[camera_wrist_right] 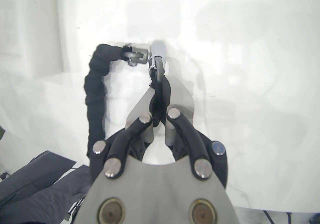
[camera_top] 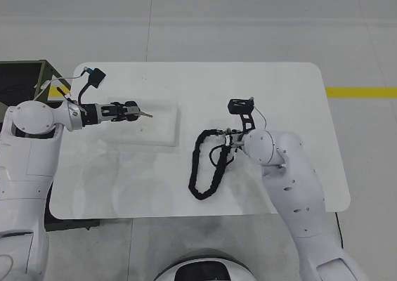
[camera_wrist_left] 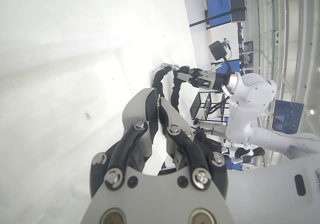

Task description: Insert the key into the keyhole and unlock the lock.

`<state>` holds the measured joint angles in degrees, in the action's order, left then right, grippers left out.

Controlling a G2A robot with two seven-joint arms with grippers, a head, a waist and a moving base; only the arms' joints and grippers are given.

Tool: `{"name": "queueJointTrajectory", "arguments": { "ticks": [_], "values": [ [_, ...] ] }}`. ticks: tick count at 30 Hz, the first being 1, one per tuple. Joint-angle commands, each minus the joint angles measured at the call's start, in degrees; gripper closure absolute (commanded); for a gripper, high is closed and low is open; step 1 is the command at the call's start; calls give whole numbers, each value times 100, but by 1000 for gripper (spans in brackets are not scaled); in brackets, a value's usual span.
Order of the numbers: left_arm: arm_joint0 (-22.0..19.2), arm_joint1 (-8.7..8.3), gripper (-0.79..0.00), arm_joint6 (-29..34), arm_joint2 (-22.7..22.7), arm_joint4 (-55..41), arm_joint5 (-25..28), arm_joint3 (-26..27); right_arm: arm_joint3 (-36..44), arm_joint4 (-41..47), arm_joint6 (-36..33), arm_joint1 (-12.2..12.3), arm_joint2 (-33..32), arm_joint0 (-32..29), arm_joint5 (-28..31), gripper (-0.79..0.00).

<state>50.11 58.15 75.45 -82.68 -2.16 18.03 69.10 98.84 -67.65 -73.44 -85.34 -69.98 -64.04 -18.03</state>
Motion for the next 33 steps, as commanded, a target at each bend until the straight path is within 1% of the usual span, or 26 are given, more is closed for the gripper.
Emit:
{"name": "queueJointTrajectory", "arguments": {
  "ticks": [1,4,5,16,17,18,20,22,24,28,30,33],
  "values": [
    [0,0,0,0,0,0,0,0,380,380,99,30,-389,-253,320,0],
    [0,0,0,0,0,0,0,0,756,973,285,67,-721,-562,913,0],
    [0,0,0,0,0,0,0,0,794,1114,313,76,-805,-632,1005,0],
    [0,0,0,0,0,0,0,0,794,1114,313,76,-805,-632,1005,0],
    [0,0,0,0,0,0,0,0,833,1126,368,78,-806,-736,1012,0],
    [0,0,0,0,0,0,0,0,1003,1042,630,93,-828,-1044,1077,0],
    [0,0,0,0,0,0,0,0,1083,575,947,117,-779,-1293,1096,0],
    [0,0,0,0,0,0,0,0,1105,56,1164,127,-567,-1344,1179,0],
    [0,0,0,0,0,0,0,0,1166,-604,1245,134,-359,-1371,1138,0],
    [0,0,0,0,0,0,0,0,1331,-2044,1104,133,72,-1394,1038,0],
    [0,0,0,0,0,0,0,0,1431,-2923,1040,126,307,-1407,989,0],
    [0,0,0,0,0,0,0,0,1525,-4102,798,95,644,-1437,985,0]
  ]
}}
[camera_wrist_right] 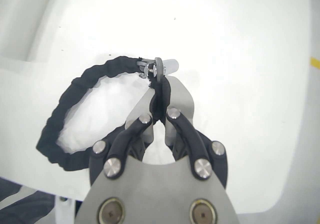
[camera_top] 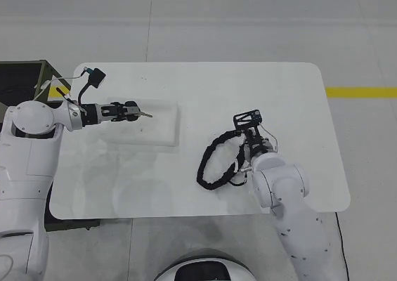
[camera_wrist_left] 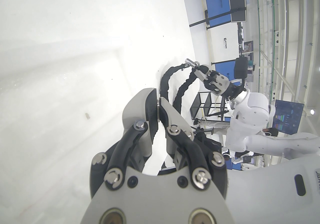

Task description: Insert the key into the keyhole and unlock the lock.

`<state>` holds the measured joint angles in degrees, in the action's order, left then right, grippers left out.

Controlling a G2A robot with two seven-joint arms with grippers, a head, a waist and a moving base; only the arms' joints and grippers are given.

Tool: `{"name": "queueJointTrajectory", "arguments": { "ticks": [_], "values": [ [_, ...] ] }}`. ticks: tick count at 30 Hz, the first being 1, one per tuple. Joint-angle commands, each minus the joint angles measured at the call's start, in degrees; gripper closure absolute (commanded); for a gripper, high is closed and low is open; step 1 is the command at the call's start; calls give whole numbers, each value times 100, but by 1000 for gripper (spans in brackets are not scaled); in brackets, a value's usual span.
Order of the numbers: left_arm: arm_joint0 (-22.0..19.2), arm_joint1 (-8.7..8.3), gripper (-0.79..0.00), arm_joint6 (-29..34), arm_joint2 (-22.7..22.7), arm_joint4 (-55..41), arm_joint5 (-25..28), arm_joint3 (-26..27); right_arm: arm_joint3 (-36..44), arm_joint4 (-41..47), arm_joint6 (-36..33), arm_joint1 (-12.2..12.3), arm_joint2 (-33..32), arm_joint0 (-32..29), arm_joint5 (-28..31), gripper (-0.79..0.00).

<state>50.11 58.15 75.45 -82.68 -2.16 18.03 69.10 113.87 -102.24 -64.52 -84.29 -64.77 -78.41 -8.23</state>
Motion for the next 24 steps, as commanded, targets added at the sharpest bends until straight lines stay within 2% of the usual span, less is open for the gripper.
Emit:
{"name": "queueJointTrajectory", "arguments": {
  "ticks": [1,6,7,9,20,22,24],
  "values": [
    [0,0,0,0,0,0,0,0,-9,-1176,-172,-19,250,-7,38,0],
    [0,0,0,0,0,0,0,0,-66,-2943,-405,-122,760,-32,119,0],
    [0,0,0,0,0,0,0,0,-56,-2958,-461,-163,831,-67,33,0],
    [0,0,0,0,0,0,0,0,100,-1462,-669,-307,924,-146,-86,0],
    [0,0,0,0,0,0,0,0,100,-1462,-669,-307,924,-146,-86,0],
    [0,0,0,0,0,0,0,0,129,-2112,-259,-267,975,-479,28,0],
    [0,0,0,0,0,0,0,0,116,-3359,135,-243,1192,-685,83,0]
  ]
}}
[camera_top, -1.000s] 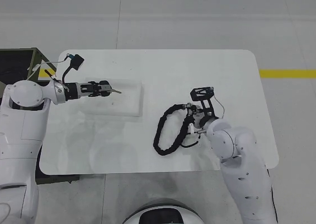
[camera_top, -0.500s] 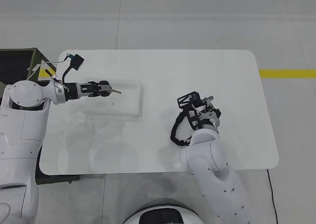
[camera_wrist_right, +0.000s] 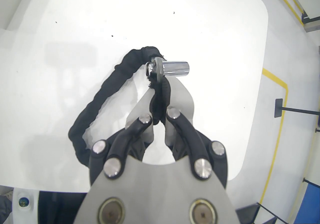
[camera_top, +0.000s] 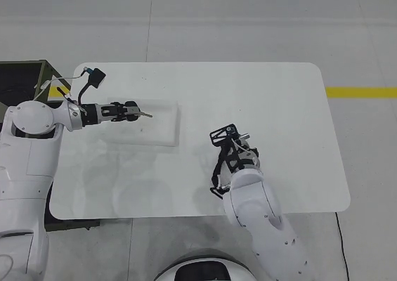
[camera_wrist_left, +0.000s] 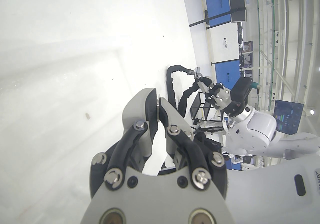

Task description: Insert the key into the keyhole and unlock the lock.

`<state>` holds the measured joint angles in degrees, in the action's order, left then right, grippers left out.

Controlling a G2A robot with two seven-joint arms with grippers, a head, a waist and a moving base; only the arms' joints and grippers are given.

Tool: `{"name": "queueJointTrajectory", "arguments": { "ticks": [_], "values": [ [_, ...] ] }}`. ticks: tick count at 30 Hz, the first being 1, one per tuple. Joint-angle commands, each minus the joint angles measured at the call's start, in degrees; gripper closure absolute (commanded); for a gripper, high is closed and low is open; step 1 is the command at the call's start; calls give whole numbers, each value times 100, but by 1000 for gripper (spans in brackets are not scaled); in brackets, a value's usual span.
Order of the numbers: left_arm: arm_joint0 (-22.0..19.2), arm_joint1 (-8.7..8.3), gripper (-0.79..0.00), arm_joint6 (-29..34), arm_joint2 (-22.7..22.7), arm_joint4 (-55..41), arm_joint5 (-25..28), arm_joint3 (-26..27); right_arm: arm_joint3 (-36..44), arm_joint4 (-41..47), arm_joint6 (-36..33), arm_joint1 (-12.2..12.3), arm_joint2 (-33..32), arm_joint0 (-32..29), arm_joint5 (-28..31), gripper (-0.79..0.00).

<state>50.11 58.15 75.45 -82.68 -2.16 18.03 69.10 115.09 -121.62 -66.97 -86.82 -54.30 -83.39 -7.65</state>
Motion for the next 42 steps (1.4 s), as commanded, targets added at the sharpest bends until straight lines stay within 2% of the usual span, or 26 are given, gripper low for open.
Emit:
{"name": "queueJointTrajectory", "arguments": {
  "ticks": [1,4,7,10,13,17,20,23,25,30,36,37,40,42],
  "values": [
    [0,0,0,0,0,0,0,0,-43,-2040,524,9,316,-256,37,0],
    [0,0,0,0,0,0,0,0,-222,-3844,786,-19,806,-390,-58,0],
    [0,0,0,0,0,0,0,0,-619,-5286,979,-19,967,-279,-251,0],
    [0,0,0,0,0,0,0,0,-817,-5438,1039,74,1193,50,-226,0],
    [0,0,0,0,0,0,0,0,-1161,-5438,953,385,1671,768,3,0],
    [0,0,0,0,0,0,0,0,-1610,-5438,-381,791,2898,1773,654,0],
    [0,0,0,0,0,0,0,0,-1510,-5438,-1203,945,3549,2135,545,0],
    [0,0,0,0,0,0,0,0,-1285,-5438,-1552,1034,3690,2212,166,0],
    [0,0,0,0,0,0,0,0,-1093,-5438,-1588,1070,3592,2108,-319,0],
    [0,0,0,0,0,0,0,0,-593,-5420,-1093,1104,3024,1379,-1873,0],
    [0,0,0,0,0,0,0,0,-154,-3782,385,994,2276,611,-3261,0],
    [0,0,0,0,0,0,0,0,-115,-3212,803,975,2180,559,-3433,0],
    [0,0,0,0,0,0,0,0,25,-1761,1729,935,1976,450,-3502,0],
    [0,0,0,0,0,0,0,0,65,-848,2321,913,1796,364,-3329,0]
  ]
}}
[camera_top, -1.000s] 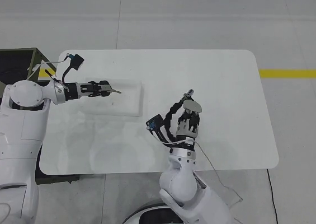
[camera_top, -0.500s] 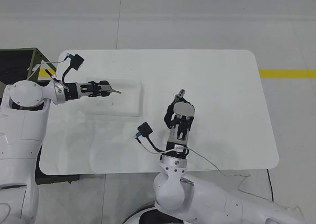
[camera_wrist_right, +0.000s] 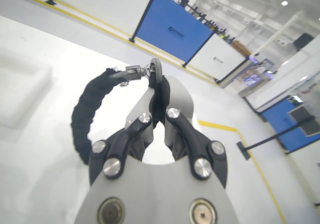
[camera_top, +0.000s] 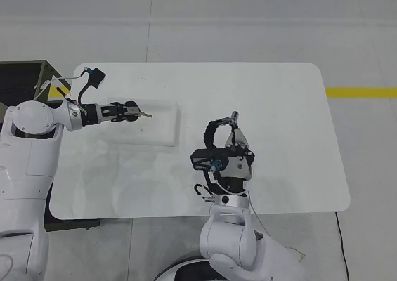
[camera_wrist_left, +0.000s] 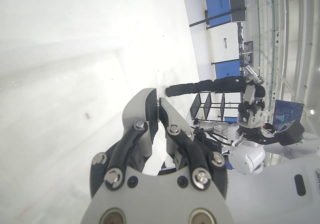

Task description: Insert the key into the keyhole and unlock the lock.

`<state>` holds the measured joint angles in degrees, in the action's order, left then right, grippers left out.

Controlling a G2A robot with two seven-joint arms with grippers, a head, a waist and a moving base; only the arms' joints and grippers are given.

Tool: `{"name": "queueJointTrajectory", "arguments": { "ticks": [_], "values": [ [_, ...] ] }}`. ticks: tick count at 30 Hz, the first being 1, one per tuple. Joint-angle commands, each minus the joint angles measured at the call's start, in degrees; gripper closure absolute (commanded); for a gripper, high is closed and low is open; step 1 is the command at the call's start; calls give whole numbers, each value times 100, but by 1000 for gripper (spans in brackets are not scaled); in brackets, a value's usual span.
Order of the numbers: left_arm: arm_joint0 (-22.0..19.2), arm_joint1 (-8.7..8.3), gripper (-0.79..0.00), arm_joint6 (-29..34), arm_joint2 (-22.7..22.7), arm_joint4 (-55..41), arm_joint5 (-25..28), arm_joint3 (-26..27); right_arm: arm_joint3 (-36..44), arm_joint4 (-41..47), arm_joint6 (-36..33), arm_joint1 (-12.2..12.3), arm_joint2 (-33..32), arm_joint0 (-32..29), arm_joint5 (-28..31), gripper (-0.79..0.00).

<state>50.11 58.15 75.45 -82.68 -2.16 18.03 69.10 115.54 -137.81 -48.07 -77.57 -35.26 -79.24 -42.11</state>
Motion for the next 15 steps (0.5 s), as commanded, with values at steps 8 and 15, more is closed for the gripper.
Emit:
{"name": "queueJointTrajectory", "arguments": {
  "ticks": [8,15],
  "values": [
    [0,0,0,0,0,0,0,0,-23,2999,1684,-128,-779,-274,924,0],
    [0,0,0,0,0,0,0,0,-23,2999,1684,-128,-779,-274,924,0]
  ]
}}
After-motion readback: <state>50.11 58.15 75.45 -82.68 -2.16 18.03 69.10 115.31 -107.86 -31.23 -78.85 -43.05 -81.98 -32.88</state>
